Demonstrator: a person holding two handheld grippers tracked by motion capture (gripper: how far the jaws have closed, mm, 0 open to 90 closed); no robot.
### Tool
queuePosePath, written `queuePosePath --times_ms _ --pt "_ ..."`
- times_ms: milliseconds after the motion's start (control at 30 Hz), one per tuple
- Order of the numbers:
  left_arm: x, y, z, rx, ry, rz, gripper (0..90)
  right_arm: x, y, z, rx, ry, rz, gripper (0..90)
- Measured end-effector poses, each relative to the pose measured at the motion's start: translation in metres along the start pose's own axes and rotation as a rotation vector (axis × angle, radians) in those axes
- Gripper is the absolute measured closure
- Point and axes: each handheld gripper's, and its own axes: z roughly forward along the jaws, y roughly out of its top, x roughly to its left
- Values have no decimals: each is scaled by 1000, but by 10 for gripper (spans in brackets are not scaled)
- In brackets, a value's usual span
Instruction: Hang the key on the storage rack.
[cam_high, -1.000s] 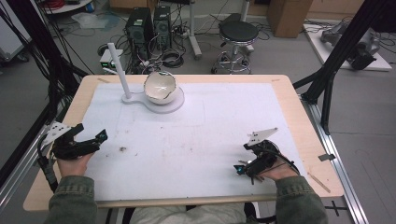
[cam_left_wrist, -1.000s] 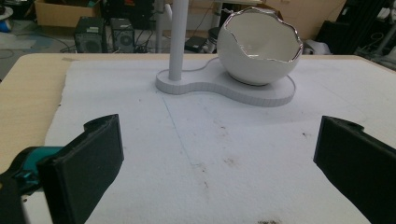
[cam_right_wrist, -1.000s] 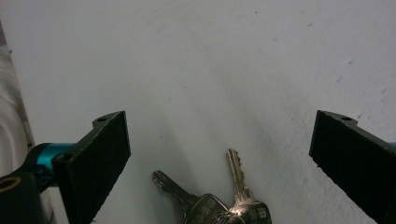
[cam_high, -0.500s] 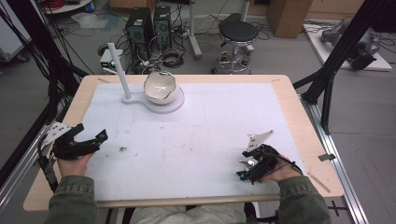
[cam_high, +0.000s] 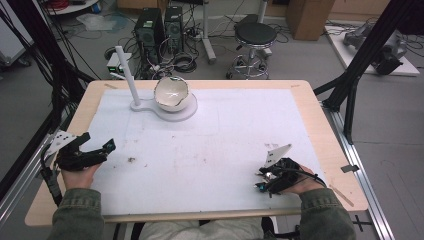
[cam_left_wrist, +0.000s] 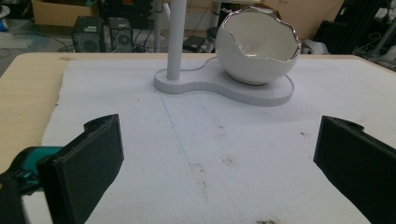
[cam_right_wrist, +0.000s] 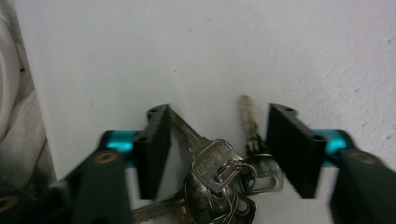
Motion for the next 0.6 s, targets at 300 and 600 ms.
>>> queuePosePath --times_ms 300,600 --pt "0 0 0 -1 0 -1 20 -12 1 -1 -31 2 185 758" --pt "0 0 0 -2 -3 -5 20 -16 1 -8 -74 -39 251 888"
